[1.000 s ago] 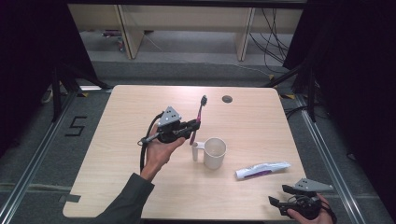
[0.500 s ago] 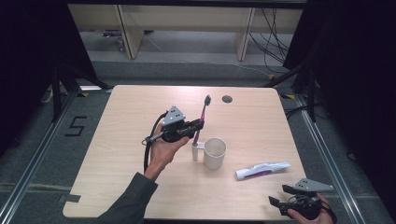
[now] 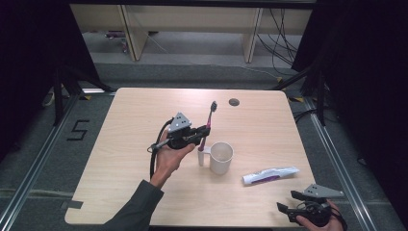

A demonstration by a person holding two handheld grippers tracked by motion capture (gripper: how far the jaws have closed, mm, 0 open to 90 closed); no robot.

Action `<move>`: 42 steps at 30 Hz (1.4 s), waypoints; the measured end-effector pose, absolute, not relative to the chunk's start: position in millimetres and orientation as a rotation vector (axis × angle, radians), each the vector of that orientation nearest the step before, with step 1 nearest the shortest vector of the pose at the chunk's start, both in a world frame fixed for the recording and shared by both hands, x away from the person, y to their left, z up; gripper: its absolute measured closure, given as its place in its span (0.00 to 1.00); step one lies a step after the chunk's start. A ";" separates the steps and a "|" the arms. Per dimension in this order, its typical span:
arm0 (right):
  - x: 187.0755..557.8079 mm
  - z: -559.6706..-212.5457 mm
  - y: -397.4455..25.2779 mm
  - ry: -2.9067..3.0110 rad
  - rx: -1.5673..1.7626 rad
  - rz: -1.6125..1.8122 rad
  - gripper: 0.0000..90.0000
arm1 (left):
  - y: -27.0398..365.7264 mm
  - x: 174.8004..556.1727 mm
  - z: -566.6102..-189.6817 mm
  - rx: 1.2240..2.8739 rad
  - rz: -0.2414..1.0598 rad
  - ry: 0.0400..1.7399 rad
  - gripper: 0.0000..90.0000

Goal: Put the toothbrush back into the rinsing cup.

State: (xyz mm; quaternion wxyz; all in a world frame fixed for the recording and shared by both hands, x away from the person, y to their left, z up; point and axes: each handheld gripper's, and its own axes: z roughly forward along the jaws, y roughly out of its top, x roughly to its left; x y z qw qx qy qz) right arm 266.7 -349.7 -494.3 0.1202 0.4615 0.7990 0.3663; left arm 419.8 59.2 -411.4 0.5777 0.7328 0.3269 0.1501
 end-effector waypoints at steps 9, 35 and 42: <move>266.3 -493.7 -349.5 2.335 1.352 1.073 0.27 | 61.4 416.9 -419.3 1.722 0.350 0.762 0.91; 266.3 -494.1 -348.9 2.343 1.348 1.078 0.27 | 68.3 405.7 -442.3 1.766 0.339 0.773 0.89; 266.1 -494.6 -348.6 2.347 1.347 1.078 0.27 | 67.2 405.1 -446.1 1.781 0.333 0.777 0.87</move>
